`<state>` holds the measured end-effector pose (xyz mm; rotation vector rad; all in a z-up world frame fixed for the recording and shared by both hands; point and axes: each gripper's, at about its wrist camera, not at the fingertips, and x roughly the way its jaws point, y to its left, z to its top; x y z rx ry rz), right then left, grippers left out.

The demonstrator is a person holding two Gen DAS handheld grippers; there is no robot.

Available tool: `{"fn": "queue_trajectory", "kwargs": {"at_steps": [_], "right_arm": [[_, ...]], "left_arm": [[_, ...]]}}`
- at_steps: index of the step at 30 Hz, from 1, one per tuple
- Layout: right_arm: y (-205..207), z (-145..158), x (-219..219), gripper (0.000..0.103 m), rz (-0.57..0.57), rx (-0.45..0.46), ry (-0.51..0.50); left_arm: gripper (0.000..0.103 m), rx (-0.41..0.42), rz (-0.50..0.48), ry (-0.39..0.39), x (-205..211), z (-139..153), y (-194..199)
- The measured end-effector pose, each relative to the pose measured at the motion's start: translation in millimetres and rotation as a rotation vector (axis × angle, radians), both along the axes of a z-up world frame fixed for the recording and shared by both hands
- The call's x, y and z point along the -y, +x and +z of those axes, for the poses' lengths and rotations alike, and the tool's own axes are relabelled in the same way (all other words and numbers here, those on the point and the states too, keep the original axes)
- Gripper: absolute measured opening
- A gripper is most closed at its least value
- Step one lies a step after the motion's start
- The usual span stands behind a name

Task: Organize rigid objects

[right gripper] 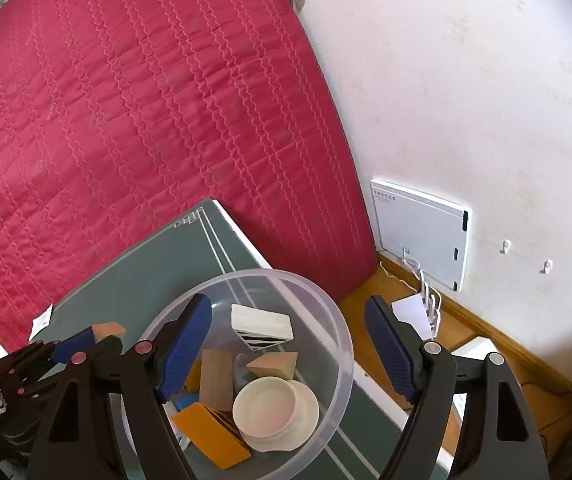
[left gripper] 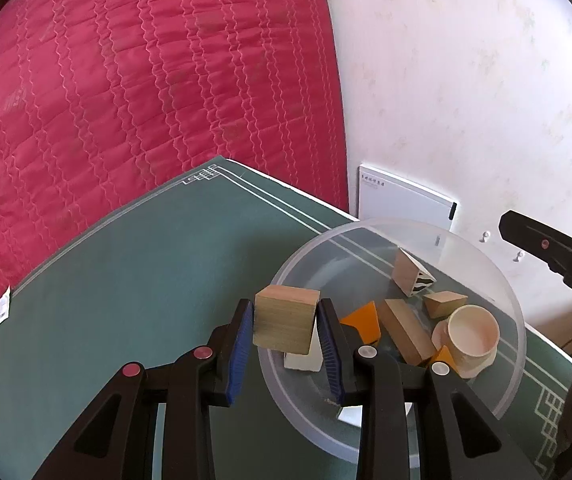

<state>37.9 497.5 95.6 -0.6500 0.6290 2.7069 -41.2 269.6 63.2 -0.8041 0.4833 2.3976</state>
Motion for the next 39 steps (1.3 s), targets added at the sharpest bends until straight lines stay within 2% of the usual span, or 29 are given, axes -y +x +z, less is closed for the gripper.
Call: {"fn": "queue_trajectory", "kwargs": {"at_steps": [16,28,29,32,37,39], "right_arm": [[6.8,1.4,-7.8,0.080,-0.045,-0.007,-0.020],[7.9,1.7,-11.2,0.080,-0.055,-0.008,-0.025],[7.8,1.3,-11.2,0.080,-0.054,-0.006,-0.024],[9.7,0.9,-12.2,0.080,-0.052,-0.004,-0.023],[11.6,1.1,-11.7,0.080,-0.050,-0.004,-0.017],[11.1,1.0,-11.2,0.080,-0.049,-0.003,-0.015]], "left_arm": [[0.034,-0.001,-0.036,-0.018,-26.3,-3.2,-8.2],[0.035,0.085,-0.079,0.037,-45.5,-5.0,-27.0],[0.036,0.090,-0.080,0.040,-45.8,-5.5,-27.7],[0.058,0.107,-0.073,0.059,-42.1,-6.1,-29.9],[0.064,0.127,-0.046,0.086,-29.0,-5.5,-35.4],[0.073,0.128,-0.027,0.092,-21.6,-4.8,-37.2]]}}
